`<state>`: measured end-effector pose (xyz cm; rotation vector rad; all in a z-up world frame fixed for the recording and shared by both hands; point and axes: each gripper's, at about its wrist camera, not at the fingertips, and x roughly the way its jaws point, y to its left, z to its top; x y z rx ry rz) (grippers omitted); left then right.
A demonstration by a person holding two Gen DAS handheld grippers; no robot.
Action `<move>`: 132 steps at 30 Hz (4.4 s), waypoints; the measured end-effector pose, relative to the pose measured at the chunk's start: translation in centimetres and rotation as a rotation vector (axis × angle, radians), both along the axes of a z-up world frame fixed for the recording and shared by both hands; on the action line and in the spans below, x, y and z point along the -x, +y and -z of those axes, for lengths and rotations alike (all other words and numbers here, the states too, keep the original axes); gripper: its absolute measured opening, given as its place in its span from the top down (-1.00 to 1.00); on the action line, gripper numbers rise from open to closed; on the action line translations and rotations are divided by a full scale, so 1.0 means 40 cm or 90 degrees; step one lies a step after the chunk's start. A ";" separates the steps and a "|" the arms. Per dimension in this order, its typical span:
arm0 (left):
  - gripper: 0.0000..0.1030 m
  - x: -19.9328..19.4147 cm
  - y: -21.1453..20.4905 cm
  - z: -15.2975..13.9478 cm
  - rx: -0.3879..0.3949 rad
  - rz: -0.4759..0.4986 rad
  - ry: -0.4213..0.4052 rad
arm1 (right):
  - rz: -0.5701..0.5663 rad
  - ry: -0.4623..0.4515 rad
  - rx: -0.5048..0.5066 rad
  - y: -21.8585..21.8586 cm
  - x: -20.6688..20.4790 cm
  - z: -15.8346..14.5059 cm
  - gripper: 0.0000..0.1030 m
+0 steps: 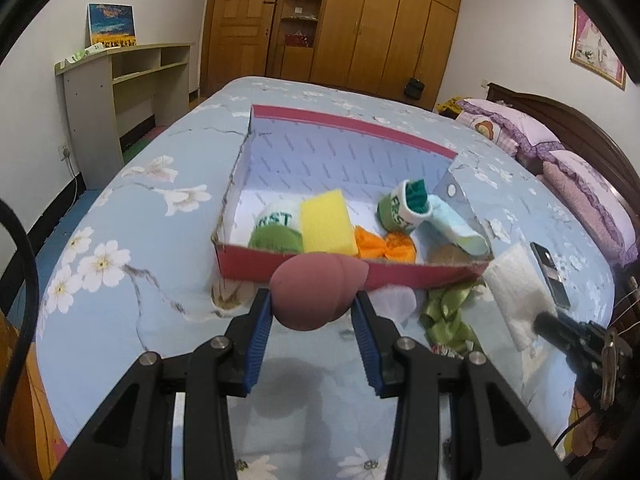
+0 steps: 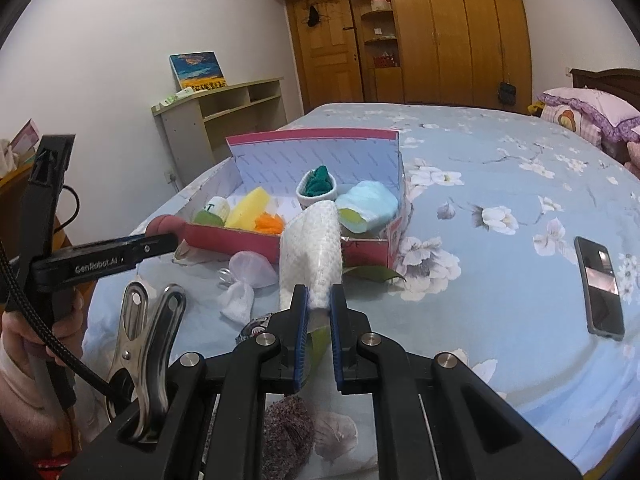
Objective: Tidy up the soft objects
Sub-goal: 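Lift the pink egg sponge with left gripper while right gripper lifts the white mesh cloth, then lower the pink sponge into the box with left gripper while right gripper lowers the mesh cloth there, then move left gripper to the white organza bag while right gripper moves to the green ribbon bow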
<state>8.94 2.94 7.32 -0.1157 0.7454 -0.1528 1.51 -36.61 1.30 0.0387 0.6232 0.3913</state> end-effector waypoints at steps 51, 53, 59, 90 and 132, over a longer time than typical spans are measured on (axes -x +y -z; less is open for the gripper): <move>0.17 -0.368 -0.076 -0.003 -0.062 -0.012 -0.015 | -0.037 -0.038 0.032 0.121 -0.268 -0.041 0.77; 0.17 -0.376 -0.077 0.005 -0.066 -0.014 -0.015 | -0.035 -0.037 0.034 0.118 -0.275 -0.035 0.77; 0.16 -0.397 -0.078 0.036 -0.065 -0.016 0.001 | -0.028 -0.026 0.028 0.115 -0.291 -0.014 0.77; -0.13 -0.426 -0.063 0.085 -0.056 -0.039 0.030 | -0.018 0.020 0.003 0.118 -0.337 0.042 0.56; -0.37 -0.134 -0.091 -0.028 -0.033 0.004 -0.004 | 0.033 0.006 -0.002 0.015 -0.140 -0.030 0.21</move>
